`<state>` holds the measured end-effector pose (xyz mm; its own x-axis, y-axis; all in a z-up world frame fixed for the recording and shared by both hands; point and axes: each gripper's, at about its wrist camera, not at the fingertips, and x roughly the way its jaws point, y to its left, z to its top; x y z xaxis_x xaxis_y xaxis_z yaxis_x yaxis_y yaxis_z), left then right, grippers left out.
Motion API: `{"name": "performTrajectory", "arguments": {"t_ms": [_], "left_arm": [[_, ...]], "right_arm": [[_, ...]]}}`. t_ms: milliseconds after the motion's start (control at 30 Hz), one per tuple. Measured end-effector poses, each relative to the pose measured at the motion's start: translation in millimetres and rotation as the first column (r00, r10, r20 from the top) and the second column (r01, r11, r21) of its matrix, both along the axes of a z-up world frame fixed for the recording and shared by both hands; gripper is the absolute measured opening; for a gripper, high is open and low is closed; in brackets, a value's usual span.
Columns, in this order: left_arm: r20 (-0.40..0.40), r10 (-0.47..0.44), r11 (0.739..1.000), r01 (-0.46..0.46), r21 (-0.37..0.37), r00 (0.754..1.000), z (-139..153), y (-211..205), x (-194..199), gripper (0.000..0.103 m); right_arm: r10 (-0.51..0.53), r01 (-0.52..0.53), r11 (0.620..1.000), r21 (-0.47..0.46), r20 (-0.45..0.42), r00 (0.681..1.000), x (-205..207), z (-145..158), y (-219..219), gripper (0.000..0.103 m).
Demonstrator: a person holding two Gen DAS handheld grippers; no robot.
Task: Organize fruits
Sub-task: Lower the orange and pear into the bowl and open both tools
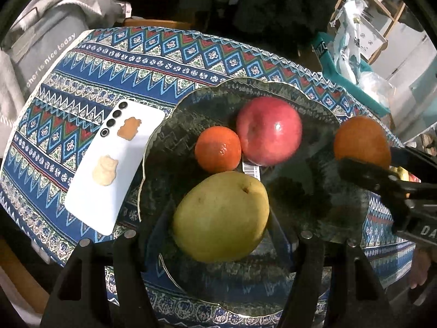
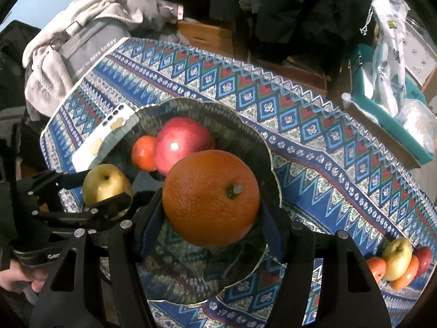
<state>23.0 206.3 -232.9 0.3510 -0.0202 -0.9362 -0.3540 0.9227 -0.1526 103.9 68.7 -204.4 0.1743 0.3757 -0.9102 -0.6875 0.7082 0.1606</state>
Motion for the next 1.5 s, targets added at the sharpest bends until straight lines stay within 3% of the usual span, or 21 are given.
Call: {"name": "performTrajectory", "arguments": {"t_ms": [667,967,1500], "left_arm": [[0.016,-0.013,1.0,0.013,-0.004,1.0,12,-6,-7,0.073],[0.052,-0.041,0.999,0.04,0.021,0.998,29,-16,-10,0.073],[0.17,-0.104,0.994,0.094,0.062,0.98,82,-41,-15,0.078]], "right_arm": [[-0.008,0.007,1.0,-0.019,-0.073,0.997,2,-25,1,0.068],[-0.027,0.028,0.998,0.049,-0.029,0.999,3,5,-8,0.068],[-0.125,0.116,0.99,0.084,0.108,0.986,-1,68,-47,0.071]]}}
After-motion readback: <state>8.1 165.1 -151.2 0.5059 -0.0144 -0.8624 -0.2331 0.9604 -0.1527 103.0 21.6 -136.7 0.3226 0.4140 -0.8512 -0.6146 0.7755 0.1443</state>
